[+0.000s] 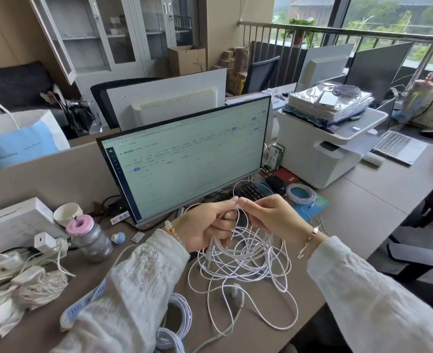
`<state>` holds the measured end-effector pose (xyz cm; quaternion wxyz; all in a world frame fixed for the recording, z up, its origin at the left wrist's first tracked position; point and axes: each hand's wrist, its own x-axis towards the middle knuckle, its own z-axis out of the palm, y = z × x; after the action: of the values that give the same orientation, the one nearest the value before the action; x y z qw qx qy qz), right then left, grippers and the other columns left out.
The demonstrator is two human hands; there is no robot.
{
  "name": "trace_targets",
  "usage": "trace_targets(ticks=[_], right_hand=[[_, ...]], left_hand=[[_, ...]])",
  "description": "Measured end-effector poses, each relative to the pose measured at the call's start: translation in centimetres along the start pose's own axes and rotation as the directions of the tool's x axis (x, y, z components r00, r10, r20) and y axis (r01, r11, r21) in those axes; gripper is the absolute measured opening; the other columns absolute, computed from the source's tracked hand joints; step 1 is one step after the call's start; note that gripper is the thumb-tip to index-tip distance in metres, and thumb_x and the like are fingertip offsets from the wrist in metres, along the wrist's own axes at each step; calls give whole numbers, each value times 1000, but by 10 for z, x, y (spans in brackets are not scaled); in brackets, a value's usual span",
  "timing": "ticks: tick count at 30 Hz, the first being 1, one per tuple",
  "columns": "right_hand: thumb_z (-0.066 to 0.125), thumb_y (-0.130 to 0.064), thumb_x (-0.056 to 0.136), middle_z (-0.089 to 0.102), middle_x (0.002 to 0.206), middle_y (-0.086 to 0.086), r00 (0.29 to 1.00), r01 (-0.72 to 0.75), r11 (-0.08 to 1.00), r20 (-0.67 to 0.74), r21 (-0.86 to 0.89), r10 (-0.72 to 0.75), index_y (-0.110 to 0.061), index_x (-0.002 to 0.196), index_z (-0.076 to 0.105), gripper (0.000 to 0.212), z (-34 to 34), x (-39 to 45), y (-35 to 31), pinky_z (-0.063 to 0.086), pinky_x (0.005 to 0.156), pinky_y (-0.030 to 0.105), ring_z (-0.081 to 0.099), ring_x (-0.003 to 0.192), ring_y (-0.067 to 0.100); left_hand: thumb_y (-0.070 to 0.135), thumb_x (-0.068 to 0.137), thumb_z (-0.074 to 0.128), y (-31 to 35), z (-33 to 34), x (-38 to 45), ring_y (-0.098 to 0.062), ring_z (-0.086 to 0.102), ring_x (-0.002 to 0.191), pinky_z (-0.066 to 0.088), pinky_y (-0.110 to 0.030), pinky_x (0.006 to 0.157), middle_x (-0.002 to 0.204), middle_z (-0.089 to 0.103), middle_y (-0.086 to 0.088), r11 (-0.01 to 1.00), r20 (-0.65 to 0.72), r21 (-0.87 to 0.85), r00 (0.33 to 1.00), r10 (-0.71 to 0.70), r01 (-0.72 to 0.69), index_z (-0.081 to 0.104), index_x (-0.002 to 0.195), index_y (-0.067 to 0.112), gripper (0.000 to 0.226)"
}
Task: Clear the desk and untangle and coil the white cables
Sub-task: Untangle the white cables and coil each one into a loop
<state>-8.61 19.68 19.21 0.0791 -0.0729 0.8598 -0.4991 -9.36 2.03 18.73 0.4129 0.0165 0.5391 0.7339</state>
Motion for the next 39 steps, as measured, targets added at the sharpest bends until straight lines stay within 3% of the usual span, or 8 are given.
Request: trace_targets(ticks=[8,13,17,20,25,28,33,39], right_hand=[[59,-38,92,69,76,4,991,-102,939,117,329,67,-10,92,68,30,2,1,40,41,49,18,51,52,13],[68,-18,88,65,70,4,965,-165,980,222,109,138,-5,89,66,14,17,-3,79,51,63,31,57,59,14],[65,-17,90,72,78,7,985,-158,986,60,-48,160,-10,94,61,9,18,-11,98,58,69,39,66,62,19],[67,-16,89,73,71,4,988,-145,978,-71,-151,135,-11,87,61,8,15,-17,96,56,62,30,65,54,13],[65,-22,90,68,64,-6,996,63,952,82,-300,-40,-17,79,66,12,24,-27,57,42,53,9,57,47,-3],[64,-26,89,68,65,-11,984,173,929,100,-328,-148,-19,84,69,10,32,-26,30,44,56,9,61,54,-3],[67,-31,87,61,67,-19,926,286,848,-98,-447,-364,-25,86,70,7,29,-15,2,47,60,18,52,56,-5],[69,-33,84,65,67,-8,814,324,793,-275,-516,-512,-22,80,66,12,30,-1,5,45,53,30,60,59,17]], left_hand=[[37,100,40,18,-27,-5,-1,19,27,11,-15,32,40,20,11,949,-177,-266,976,124,-169,35,63,20,41],[35,102,39,36,-54,-17,-3,21,29,14,-16,32,42,23,10,814,-348,-411,896,277,-411,39,60,18,45],[38,104,37,47,-78,-25,-5,21,32,20,-17,33,44,24,9,715,-563,-366,753,339,-596,38,64,19,44],[43,103,36,44,-87,-22,-5,20,32,22,-18,33,43,24,10,727,-635,-303,699,329,-617,38,65,19,45],[39,103,37,26,-79,-11,-7,21,37,23,-19,38,47,26,8,805,-582,-147,709,399,-574,39,67,18,42],[35,104,38,18,-71,-7,-9,23,40,26,-21,40,50,27,6,878,-468,2,775,424,-479,37,68,16,40],[29,103,39,6,-35,-2,-8,24,35,15,-22,46,47,29,5,942,-305,207,897,319,-265,37,67,15,39],[27,103,42,-5,-10,1,-10,35,35,31,-18,39,45,41,0,949,-239,261,940,243,-179,46,65,8,42]])
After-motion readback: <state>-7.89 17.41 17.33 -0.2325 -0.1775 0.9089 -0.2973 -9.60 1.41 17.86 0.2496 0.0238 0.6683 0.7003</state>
